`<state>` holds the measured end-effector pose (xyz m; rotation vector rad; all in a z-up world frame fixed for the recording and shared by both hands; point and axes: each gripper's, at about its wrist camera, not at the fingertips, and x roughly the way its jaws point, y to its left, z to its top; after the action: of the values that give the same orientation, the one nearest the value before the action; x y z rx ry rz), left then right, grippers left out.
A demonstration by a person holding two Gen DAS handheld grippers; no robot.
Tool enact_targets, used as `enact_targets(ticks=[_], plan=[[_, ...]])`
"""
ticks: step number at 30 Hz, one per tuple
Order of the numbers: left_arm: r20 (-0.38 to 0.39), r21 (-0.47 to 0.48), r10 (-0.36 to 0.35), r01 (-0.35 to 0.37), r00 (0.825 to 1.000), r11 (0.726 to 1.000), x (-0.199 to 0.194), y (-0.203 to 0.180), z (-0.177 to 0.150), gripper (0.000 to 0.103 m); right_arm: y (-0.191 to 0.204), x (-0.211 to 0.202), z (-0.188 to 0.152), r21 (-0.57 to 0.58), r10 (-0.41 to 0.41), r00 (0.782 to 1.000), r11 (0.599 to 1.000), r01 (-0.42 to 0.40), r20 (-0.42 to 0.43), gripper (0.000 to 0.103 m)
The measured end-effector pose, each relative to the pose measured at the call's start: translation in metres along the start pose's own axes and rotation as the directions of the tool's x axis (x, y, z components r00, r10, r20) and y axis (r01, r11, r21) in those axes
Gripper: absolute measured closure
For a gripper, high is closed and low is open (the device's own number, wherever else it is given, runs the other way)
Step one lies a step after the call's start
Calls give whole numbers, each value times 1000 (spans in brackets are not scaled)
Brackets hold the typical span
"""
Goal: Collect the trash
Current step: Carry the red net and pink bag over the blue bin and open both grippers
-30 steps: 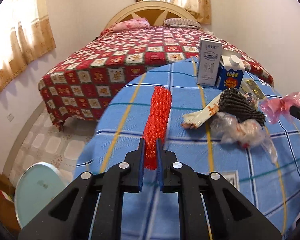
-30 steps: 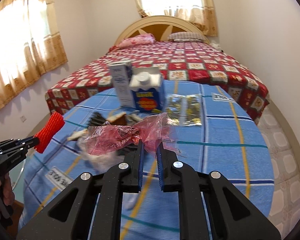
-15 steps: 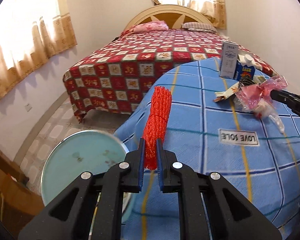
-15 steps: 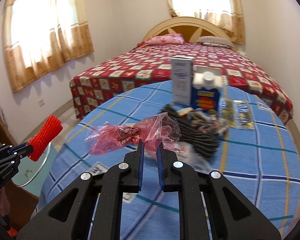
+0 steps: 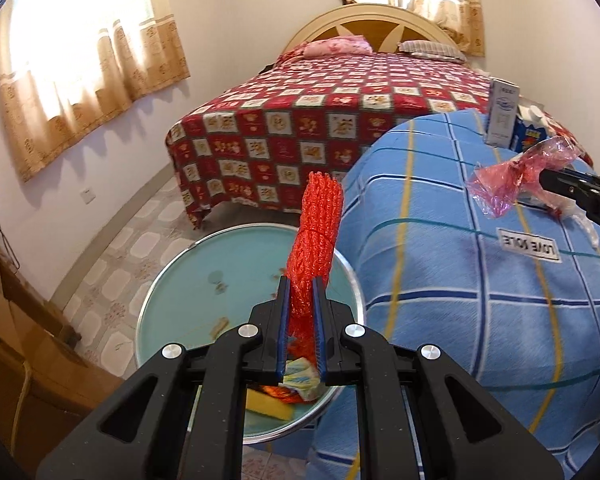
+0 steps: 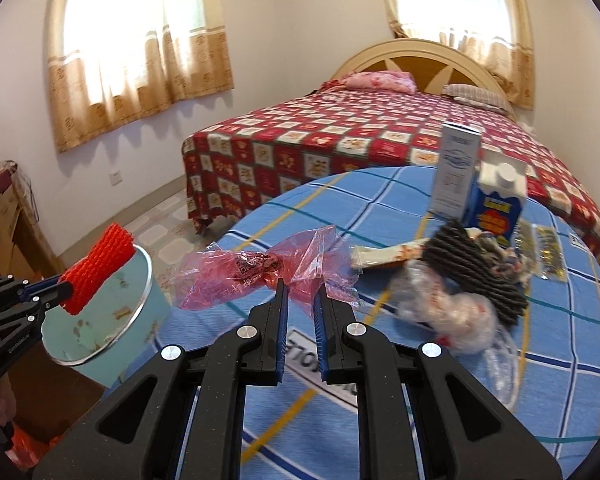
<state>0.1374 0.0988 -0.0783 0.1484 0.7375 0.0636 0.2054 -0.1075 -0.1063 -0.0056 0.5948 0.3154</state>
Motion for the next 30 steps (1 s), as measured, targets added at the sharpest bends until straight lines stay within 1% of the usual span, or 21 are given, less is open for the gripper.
enact_targets(ticks=[15,30], plan=[[-18,-33,66,-67,998,997,-6,39,-13,92,49,20,5,-91,67,997,993,-69,-25,90],[-30,-55,115,-117,993,992,-13,68,-26,92,78,35,7,-154,94,994,983,-100,-47,90]])
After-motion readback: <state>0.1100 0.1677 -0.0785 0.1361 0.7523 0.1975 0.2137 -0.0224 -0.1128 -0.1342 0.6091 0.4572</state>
